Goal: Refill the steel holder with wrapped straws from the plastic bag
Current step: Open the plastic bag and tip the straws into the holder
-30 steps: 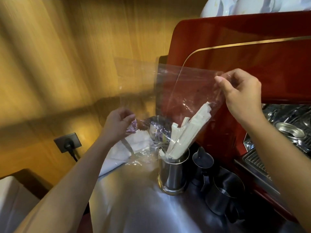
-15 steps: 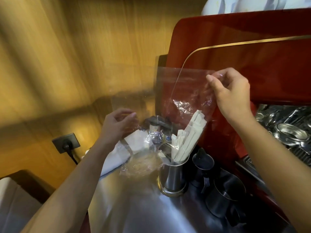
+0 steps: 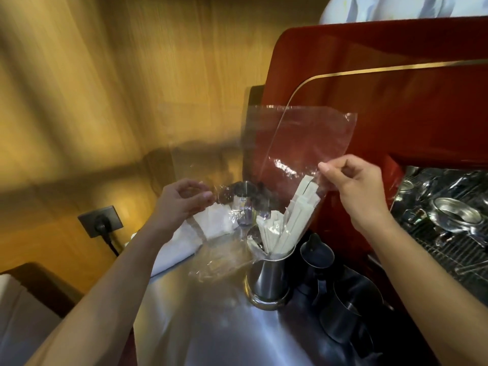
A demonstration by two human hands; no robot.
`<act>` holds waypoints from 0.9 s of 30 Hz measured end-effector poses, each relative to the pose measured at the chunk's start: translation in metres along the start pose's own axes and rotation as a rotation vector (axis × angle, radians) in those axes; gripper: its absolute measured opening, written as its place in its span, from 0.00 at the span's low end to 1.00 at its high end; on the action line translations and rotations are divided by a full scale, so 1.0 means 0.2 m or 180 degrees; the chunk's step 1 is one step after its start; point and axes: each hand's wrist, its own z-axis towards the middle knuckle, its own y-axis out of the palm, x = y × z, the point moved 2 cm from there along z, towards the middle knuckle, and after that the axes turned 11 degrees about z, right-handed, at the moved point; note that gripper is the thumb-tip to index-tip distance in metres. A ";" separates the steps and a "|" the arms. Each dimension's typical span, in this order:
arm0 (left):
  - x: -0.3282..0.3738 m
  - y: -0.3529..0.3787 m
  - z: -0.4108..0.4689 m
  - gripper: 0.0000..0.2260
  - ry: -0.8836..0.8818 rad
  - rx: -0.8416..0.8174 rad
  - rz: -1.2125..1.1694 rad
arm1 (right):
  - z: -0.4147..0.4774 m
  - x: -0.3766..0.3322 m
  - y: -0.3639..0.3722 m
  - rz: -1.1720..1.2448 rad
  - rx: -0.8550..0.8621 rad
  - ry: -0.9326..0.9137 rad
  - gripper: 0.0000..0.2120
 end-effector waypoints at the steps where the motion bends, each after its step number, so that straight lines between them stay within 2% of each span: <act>1: 0.01 -0.01 0.00 0.02 0.0013 0.0058 -0.0011 | 0.02 -0.03 0.01 -0.0040 0.0050 -0.0106 0.10; 5: 0.08 -0.06 0.03 0.05 0.0347 0.0734 0.0045 | 0.08 -0.10 0.05 -0.0090 0.0110 -0.0398 0.10; 8: 0.09 -0.07 0.02 0.01 0.0343 0.0558 0.0104 | 0.09 -0.09 0.06 -0.0042 0.0141 -0.0416 0.11; 11: 0.06 -0.07 0.00 0.04 0.0235 0.0248 0.0327 | 0.08 -0.05 0.07 -0.0053 -0.0007 -0.0148 0.11; 14: 0.04 -0.09 -0.02 0.04 0.0199 0.0538 0.0094 | 0.07 -0.05 0.06 -0.0040 -0.0029 -0.0172 0.10; 17: 0.04 -0.08 -0.02 0.07 0.0173 0.0352 -0.0007 | 0.07 -0.08 0.06 0.0071 0.0003 -0.0288 0.10; 20: 0.07 -0.09 -0.01 0.08 0.0278 0.0691 -0.0097 | 0.06 -0.10 0.07 0.0049 0.0033 -0.0387 0.09; 22: 0.09 -0.10 0.00 0.08 0.0315 0.0733 -0.0223 | 0.06 -0.11 0.07 0.0063 0.0008 -0.0409 0.06; 27: 0.08 -0.10 0.01 0.09 0.0221 0.0910 -0.0410 | -0.01 0.01 0.09 0.0163 -0.0261 0.0033 0.07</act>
